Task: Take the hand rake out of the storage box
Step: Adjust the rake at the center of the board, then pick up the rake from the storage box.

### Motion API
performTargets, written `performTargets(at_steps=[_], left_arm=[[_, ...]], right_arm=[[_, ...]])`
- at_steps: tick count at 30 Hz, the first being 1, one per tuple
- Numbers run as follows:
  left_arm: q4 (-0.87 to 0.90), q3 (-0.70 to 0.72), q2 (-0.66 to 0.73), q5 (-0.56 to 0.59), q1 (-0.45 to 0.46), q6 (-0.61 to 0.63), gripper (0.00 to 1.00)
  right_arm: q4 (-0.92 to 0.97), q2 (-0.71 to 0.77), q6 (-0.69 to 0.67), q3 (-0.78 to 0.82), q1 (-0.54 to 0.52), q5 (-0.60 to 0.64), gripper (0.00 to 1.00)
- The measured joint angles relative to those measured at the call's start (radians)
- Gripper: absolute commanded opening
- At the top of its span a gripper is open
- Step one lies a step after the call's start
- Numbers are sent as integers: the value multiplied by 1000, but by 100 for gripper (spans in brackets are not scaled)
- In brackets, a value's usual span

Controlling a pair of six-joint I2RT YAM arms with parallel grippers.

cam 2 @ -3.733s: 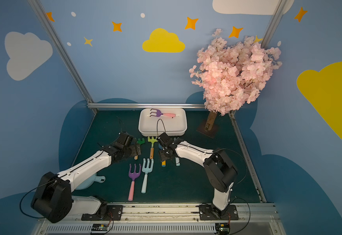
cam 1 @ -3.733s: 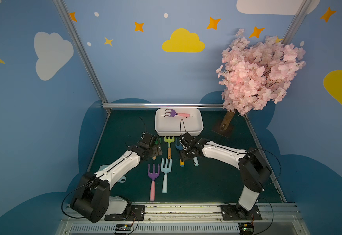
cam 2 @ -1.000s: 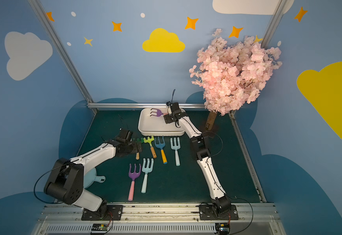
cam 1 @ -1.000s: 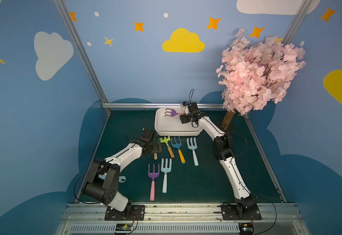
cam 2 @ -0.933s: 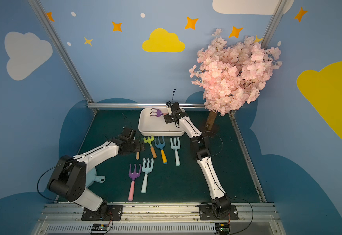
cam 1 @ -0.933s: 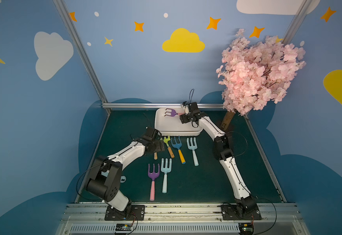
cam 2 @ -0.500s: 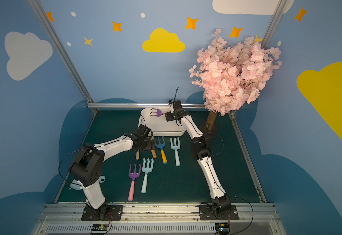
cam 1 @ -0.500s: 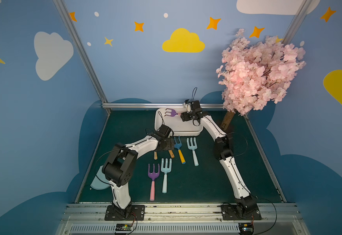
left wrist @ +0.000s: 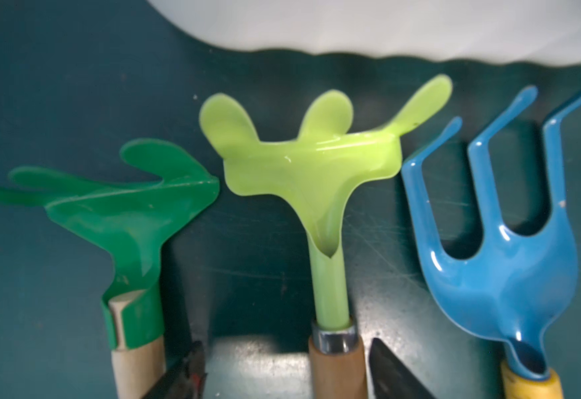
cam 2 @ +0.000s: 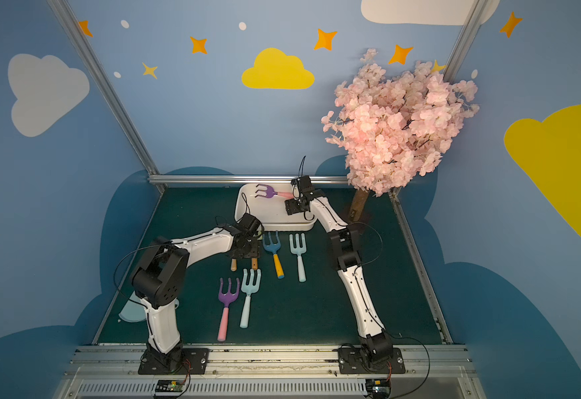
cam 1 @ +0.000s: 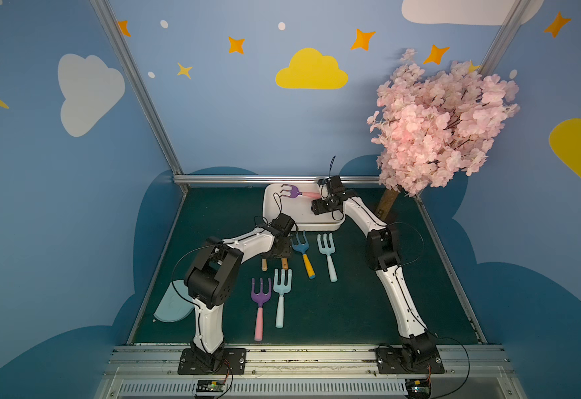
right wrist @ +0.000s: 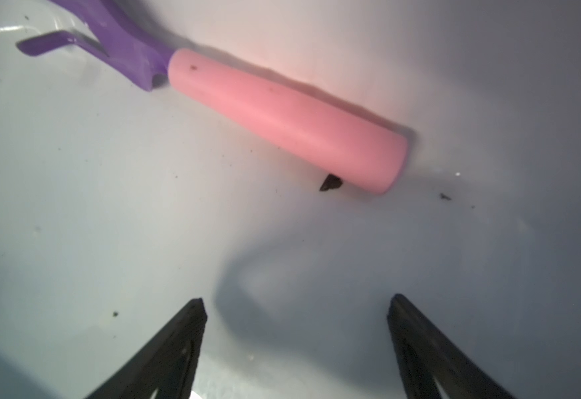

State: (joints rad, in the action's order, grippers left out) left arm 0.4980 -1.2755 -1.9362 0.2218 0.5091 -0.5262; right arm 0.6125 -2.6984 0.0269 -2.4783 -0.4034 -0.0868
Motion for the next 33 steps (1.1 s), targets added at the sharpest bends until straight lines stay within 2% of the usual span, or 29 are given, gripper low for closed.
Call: performTargets(at_steps=[5,12,18,25,29,33], left_arm=[[18,0,40,0,0,3,84],[6,44,272,21,-11,15,97],[-64,147,406,13,-84,28,100],[-101,183,403,-31,-163,30,100],[-117,142,346,-69,-193,37,99],[-119,-33,196,-88,-206,74,83]], right_arm=[[-4,136,20,140,-14,43,80],[-49,425,92,395,-17,168,79],[-67,472,124,442,9,253,76],[-58,424,156,449,41,259,67],[-55,377,180,440,56,216,64],[-49,355,200,440,61,182,65]])
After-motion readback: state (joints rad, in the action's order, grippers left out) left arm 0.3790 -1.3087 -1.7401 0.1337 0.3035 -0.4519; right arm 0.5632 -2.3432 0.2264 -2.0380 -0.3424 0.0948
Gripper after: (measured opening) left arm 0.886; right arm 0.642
